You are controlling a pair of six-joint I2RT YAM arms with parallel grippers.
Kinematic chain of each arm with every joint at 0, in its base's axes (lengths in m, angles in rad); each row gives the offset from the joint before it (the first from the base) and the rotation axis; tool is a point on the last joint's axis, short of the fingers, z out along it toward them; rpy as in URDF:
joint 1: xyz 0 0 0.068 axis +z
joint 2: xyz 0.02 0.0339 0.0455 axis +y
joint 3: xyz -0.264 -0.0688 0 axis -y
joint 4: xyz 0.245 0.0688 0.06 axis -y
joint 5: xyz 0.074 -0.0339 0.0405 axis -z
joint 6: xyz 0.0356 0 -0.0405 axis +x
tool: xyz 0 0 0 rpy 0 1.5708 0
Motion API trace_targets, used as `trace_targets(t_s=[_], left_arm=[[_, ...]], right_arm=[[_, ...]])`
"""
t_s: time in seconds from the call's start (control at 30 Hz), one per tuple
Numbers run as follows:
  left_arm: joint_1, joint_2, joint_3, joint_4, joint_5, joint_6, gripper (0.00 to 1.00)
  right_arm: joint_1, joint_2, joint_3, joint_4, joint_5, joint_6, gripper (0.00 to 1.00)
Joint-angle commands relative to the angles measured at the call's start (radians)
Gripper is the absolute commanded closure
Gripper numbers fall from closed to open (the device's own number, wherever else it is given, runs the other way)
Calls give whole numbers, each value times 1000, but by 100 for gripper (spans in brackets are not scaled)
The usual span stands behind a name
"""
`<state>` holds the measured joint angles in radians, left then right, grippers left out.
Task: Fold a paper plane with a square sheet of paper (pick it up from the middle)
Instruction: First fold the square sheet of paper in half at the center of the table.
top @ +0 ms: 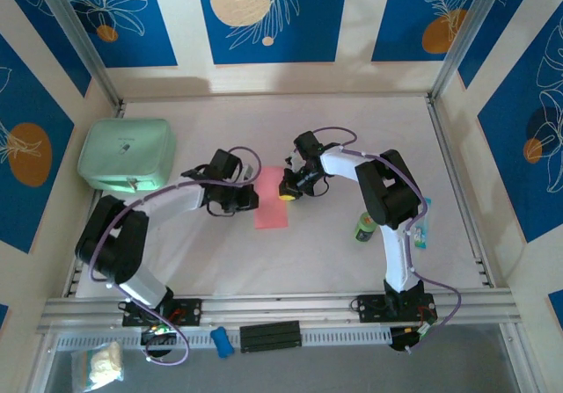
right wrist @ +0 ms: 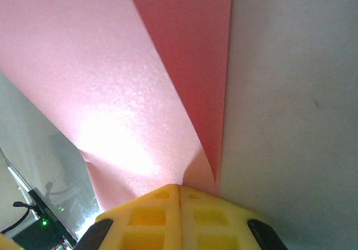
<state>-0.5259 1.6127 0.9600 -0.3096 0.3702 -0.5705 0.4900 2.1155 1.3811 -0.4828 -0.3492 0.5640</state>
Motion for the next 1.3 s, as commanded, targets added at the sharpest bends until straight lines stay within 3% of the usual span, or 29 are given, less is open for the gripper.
trace_targets(t_s=[0.0,0.2,0.47,0.67,0.87,1.07,1.27], left_arm=[[12,95,60,121,-15,-55,89],[20,230,123,193,30,-86,89],[55,321,134,114,-42,-85,89],[146,309,0,205,23,-103,89],[216,205,-41,159,30,-54,88],[181,151,-1,268,158,-112,87],[111,240,92,295,161,-141,86]], right_arm=[[-4,118,-52,-103,204,-19,97],[-4,115,-53,-105,205,-26,97],[-1,126,-47,-117,223,-40,97],[-2,135,-21,-173,302,-84,98],[-11,135,-19,-182,321,-99,98],[-9,141,-5,-185,305,-109,98],[-9,144,5,-194,303,-123,98]])
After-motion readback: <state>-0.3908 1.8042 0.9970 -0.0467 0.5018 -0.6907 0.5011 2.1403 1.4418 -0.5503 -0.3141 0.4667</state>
